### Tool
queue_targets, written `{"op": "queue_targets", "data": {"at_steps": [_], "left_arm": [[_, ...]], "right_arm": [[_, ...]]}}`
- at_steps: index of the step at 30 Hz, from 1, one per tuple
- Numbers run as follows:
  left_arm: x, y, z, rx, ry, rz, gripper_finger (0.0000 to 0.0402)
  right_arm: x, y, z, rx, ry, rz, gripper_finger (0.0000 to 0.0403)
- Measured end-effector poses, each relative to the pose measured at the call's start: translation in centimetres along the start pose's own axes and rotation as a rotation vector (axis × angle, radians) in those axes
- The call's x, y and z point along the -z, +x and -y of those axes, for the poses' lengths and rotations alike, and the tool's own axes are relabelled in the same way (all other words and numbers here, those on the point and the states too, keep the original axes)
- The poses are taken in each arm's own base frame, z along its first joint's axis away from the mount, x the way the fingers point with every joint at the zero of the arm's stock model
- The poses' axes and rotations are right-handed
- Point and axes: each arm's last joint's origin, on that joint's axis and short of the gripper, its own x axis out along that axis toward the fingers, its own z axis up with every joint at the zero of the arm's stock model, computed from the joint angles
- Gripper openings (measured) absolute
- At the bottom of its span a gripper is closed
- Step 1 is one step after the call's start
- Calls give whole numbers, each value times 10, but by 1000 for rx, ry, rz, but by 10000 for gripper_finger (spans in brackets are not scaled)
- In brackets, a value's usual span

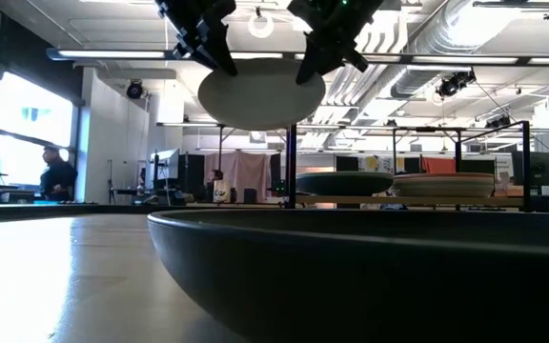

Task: Place and stack plates onto a shelf
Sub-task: Stack the white plate on top of the light green plate on the shelf

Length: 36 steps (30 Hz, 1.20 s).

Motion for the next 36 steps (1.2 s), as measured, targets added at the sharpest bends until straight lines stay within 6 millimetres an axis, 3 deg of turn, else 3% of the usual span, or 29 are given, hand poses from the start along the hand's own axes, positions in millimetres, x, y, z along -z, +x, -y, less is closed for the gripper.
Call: {"op": "queue_targets", "data": {"at_steps": [11,17,28,36], "left_arm": [[-8,-2,-11,87,-182,61,130],[-15,-16,-17,74,-172,152,133],[-22,-27,-23,21,-197,246,133],[-22,-26,-24,12,-201,248,133]], "right_arm": [[2,-1,9,12,23,-50,1],[-5,-22,27,26,57,-43,0],[-23,-77,90,50,136,56,0],[-23,-87,150,72,187,-5,0]]}}
